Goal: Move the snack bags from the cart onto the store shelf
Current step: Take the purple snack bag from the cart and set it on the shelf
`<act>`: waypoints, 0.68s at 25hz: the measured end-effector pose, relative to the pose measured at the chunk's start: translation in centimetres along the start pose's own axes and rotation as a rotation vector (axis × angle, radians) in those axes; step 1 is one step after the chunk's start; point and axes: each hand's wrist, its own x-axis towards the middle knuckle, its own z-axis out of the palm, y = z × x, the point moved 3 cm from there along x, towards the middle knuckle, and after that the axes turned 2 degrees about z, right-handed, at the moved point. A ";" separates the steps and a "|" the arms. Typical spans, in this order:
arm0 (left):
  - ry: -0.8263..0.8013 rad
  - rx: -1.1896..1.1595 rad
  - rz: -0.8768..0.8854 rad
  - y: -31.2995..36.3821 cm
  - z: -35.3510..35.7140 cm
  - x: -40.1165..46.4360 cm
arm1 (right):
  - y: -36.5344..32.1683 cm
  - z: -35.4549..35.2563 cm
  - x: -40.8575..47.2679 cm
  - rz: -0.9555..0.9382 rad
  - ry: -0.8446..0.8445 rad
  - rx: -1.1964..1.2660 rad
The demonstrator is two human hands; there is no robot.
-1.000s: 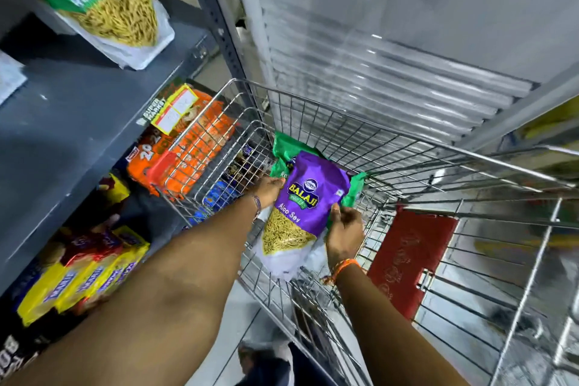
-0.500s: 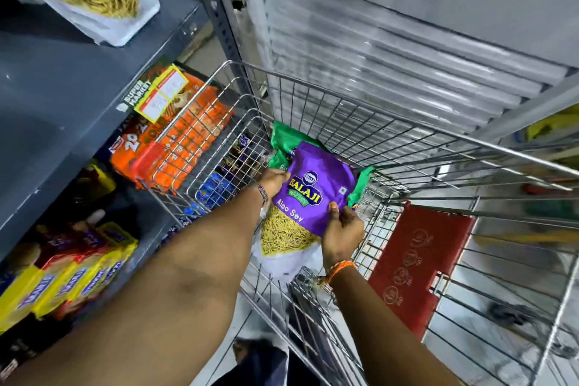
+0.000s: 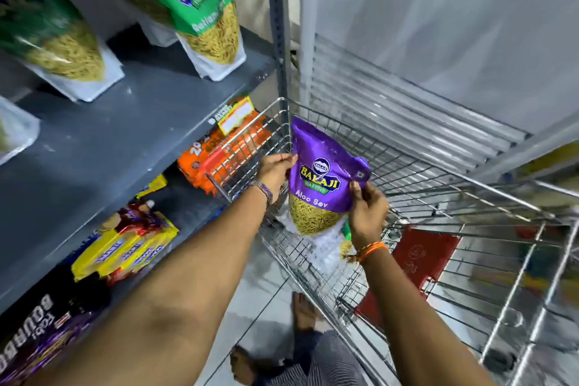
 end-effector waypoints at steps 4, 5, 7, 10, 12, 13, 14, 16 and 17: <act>0.035 -0.158 0.140 5.7 -1.9 -4.1 | -5.3 2.1 1.6 -0.054 -0.099 0.125; 0.048 -0.206 0.169 7.1 -3.0 -5.3 | -6.7 3.3 1.5 -0.065 -0.145 0.163; 0.085 -0.292 0.213 9.8 -6.0 -7.6 | -9.5 6.8 0.9 -0.102 -0.224 0.177; 0.174 -0.390 0.307 13.0 -10.7 -11.1 | -13.2 12.6 -1.5 -0.172 -0.386 0.178; 0.253 -0.431 0.371 14.7 -14.6 -13.5 | -15.0 16.7 -3.9 -0.216 -0.493 0.164; 0.296 -0.445 0.402 15.3 -16.9 -14.8 | -15.7 19.0 -5.4 -0.240 -0.555 0.148; 0.339 -0.462 0.434 15.7 -19.4 -16.0 | -16.1 21.4 -7.1 -0.252 -0.628 0.132; 0.430 -0.499 0.491 16.0 -24.6 -18.6 | -16.4 26.1 -11.0 -0.252 -0.764 0.114; 0.478 -0.521 0.518 15.9 -27.2 -19.9 | -16.4 28.4 -13.2 -0.259 -0.831 0.110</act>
